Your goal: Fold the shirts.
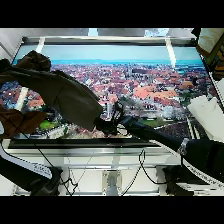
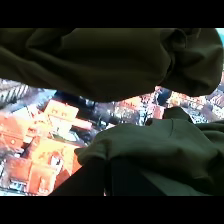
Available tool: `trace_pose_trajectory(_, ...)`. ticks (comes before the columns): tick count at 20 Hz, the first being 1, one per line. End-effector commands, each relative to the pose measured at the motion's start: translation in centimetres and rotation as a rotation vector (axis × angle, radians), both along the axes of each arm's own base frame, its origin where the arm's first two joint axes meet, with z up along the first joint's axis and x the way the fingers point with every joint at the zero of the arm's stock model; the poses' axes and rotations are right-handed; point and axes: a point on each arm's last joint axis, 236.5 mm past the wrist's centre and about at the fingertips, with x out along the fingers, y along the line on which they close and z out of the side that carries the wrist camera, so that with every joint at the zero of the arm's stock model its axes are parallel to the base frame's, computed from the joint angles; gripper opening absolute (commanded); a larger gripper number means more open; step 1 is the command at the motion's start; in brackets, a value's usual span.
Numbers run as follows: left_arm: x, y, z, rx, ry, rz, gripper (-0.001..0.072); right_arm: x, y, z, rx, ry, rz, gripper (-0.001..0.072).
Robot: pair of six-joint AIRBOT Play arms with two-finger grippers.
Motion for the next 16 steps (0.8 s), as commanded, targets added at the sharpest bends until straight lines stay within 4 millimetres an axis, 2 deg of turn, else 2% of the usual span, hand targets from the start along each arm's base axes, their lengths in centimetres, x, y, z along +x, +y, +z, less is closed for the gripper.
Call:
trace_pose_trajectory(1,-1.9,-0.5,-1.6,-0.071,0.08,-0.019,0.0012,1.5,0.7,-0.5,0.112,0.026,-0.152,0.0267)
trace_pose_trajectory(4,-2.2,-2.1,-2.1,-0.1,0.113,-0.071,0.0012,2.0,0.7,-3.7,0.121,0.102,-0.263,0.0268)
trace_pose_trajectory(6,-2.0,-2.7,-2.0,-0.12,0.105,-0.09,0.0011,2.7,0.8,-5.0,0.144,0.123,-0.325,0.0267)
trace_pose_trajectory(16,-1.8,-4.1,-2.1,-0.168,0.101,-0.113,0.0012,2.5,0.9,-6.7,0.128,0.137,-0.34,0.0267)
